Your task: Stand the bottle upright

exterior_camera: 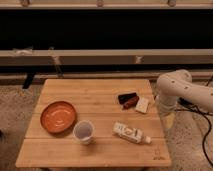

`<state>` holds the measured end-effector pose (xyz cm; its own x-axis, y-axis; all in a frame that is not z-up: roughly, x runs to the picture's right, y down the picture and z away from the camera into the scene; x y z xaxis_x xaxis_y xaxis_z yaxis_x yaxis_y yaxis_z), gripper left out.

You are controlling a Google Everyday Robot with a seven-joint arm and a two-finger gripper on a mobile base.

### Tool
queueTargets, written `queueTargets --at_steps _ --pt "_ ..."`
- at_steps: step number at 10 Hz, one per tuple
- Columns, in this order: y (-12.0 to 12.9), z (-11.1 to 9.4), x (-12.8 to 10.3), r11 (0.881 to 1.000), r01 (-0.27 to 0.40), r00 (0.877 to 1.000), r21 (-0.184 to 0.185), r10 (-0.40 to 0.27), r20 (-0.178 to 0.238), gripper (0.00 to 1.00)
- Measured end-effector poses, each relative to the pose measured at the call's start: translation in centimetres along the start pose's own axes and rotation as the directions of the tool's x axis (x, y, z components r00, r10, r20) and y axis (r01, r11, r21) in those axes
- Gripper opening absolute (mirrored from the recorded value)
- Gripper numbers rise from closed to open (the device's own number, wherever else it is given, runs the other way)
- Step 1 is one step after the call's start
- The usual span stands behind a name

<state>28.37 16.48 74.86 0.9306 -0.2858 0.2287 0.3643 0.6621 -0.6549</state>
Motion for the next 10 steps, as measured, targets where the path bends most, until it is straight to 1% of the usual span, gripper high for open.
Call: queueTargets --at_steps 1,2,3,4,7,10 --pt "0.6 0.6 -1.6 1.0 -0.008 1.0 -0.009 0.008 0.017 0.8" --pt "0.8 1.3 -2.8 1.0 -0.015 1.0 -0.018 0.016 0.024 0.8" --pt "0.6 1.8 -3.5 0.999 -0.023 0.999 -0.023 0.024 0.024 0.8" --pt "0.7 2.5 -4.2 0.999 -0.037 0.999 -0.038 0.037 0.015 0.8" --pt "1.9 4.1 -4.2 0.994 -0.092 0.996 -0.065 0.092 -0.01 0.8" --pt "3.9 5.6 -2.9 0.981 -0.176 0.984 -0.087 0.176 -0.008 0.8"
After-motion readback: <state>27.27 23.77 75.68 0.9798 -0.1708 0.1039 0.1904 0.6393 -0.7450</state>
